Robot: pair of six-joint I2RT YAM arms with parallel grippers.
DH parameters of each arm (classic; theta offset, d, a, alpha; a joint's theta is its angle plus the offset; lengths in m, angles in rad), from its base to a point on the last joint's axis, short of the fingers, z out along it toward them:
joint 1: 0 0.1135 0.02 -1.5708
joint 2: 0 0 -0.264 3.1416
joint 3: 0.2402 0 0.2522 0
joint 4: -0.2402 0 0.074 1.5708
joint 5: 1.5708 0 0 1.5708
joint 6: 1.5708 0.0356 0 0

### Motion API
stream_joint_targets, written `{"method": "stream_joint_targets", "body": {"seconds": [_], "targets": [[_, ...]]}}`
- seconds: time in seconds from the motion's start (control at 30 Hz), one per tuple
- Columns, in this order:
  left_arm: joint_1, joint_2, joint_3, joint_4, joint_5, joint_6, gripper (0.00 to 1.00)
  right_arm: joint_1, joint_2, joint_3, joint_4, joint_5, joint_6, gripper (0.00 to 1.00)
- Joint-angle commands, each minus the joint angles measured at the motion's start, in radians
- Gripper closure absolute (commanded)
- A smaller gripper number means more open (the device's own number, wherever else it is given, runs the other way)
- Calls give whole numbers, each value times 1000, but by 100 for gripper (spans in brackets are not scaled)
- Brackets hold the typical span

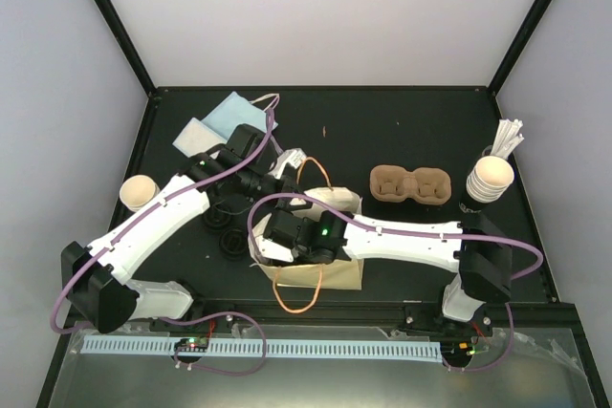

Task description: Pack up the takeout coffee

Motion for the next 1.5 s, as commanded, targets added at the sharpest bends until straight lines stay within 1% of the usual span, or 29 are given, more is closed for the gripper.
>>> {"method": "stream_joint_targets", "body": {"seconds": [0.0,0.13,0.37,0.5,0.7,0.8,1.0,1.23,1.37,1.47], "targets": [[7,-3,-26,1,-4,18,99,26,177,-94,-158,30,7,49],[6,-3,-34,4,-3,19,99,31,177,-112,-149,35,22,50],[13,-3,-30,-1,-7,21,98,26,6,-240,-5,0,33,50],[15,-3,-27,-7,-6,25,98,7,-30,-308,39,-41,42,50],[18,-3,-26,-19,-10,31,98,-4,-23,-337,42,-41,41,50],[21,-35,-28,-19,-12,31,98,-4,-26,-337,42,-46,42,50],[20,-34,-29,-18,-13,30,98,-1,44,-276,4,-17,42,50],[22,-29,-30,-19,-14,30,98,28,114,-195,-38,31,47,50],[22,-29,-31,-15,-13,29,98,28,117,-201,-35,21,42,50],[22,-31,-31,-17,-15,30,99,27,78,-238,-8,4,39,50]]}}
